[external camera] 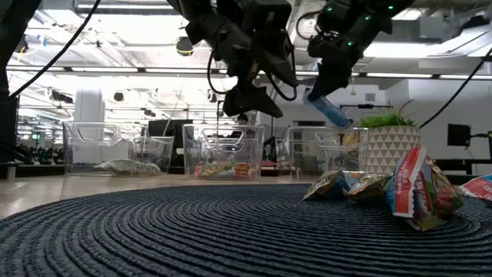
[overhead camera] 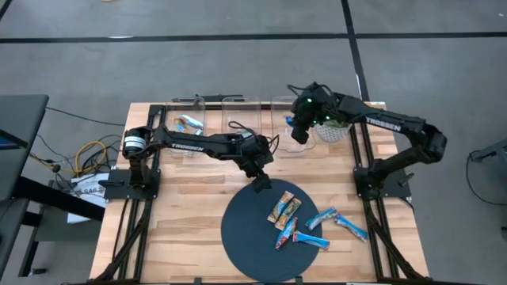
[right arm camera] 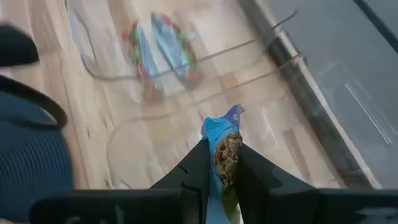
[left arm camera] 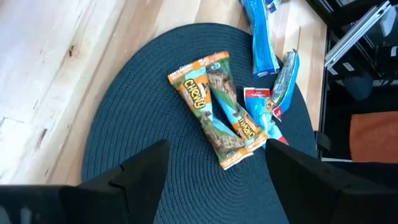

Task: Pick and place Granola Bars by type
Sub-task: Put the blue granola bar into the right transparent bin

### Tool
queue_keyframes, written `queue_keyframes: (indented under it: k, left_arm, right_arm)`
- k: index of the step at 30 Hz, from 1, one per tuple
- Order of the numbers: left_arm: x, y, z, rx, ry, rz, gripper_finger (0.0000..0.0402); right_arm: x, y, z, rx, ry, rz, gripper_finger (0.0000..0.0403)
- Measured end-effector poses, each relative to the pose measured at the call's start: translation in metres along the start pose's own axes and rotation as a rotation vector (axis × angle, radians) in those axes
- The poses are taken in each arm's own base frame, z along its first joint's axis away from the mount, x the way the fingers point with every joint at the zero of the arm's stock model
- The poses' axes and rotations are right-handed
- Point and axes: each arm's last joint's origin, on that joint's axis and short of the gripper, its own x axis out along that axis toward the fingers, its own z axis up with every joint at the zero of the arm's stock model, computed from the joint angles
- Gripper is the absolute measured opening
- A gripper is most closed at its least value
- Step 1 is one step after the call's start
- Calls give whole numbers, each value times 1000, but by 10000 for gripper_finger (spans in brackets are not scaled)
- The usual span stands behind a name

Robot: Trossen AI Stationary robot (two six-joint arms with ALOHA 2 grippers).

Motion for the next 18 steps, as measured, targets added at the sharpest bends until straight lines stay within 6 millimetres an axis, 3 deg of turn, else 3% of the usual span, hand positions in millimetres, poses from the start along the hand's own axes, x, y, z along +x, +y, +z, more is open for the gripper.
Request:
queue_keyframes:
  k: [9,18]
  left_arm:
    - [0,0,-1,9,5,7,261]
    - [0,2,-2,11,17,16,261]
  right_arm:
    - [29,12,10,-241,210,96,48]
    - [64,26,15,-345,293,159,48]
